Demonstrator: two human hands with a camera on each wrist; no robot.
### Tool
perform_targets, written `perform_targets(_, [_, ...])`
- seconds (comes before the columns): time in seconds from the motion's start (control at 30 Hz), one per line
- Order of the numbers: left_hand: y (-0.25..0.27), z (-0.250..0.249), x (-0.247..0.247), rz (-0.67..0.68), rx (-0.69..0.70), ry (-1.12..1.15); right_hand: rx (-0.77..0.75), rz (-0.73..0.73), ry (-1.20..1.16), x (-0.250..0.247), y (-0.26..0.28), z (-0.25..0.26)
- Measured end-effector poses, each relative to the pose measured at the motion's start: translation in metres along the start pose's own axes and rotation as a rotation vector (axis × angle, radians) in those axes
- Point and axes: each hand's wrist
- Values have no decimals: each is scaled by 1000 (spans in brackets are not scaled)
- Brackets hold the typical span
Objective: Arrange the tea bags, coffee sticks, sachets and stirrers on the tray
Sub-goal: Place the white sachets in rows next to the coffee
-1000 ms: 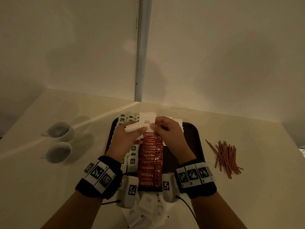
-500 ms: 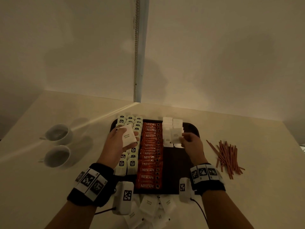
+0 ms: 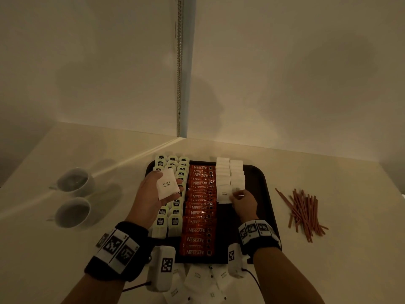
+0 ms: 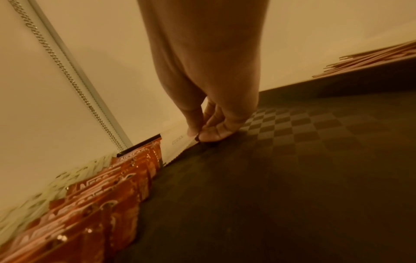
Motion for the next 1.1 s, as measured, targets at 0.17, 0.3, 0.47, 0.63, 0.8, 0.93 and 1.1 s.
perform_targets(0.17, [0,-1,0,31,-50,67,-34,-23,81,1,2,4])
perform_targets(0.3, [1,0,3,46,-17,44,-135,-29,22,0,19,23])
perform_targets(0.47, [0,5,12,31,126,-141,-438,465,-156,-1,76,86])
perform_targets(0.63, [0,9,18,2,262,-268,-571,489,-209,4,102,110])
perform_targets(0.8, [8,9,12,142,219,-413,-642,424,-319,-12,93,128])
perform_targets(0.93, [10,5,14,169,329,-456,-848,324,-139,-23,95,141])
perform_targets(1.1, [8,2,17,114,400,-403,-711,380,-241,-29,99,136])
Point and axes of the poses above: each hand's wrist, its own y-axis away from the middle knuckle, its own x-axis out of the palm, z = x × y
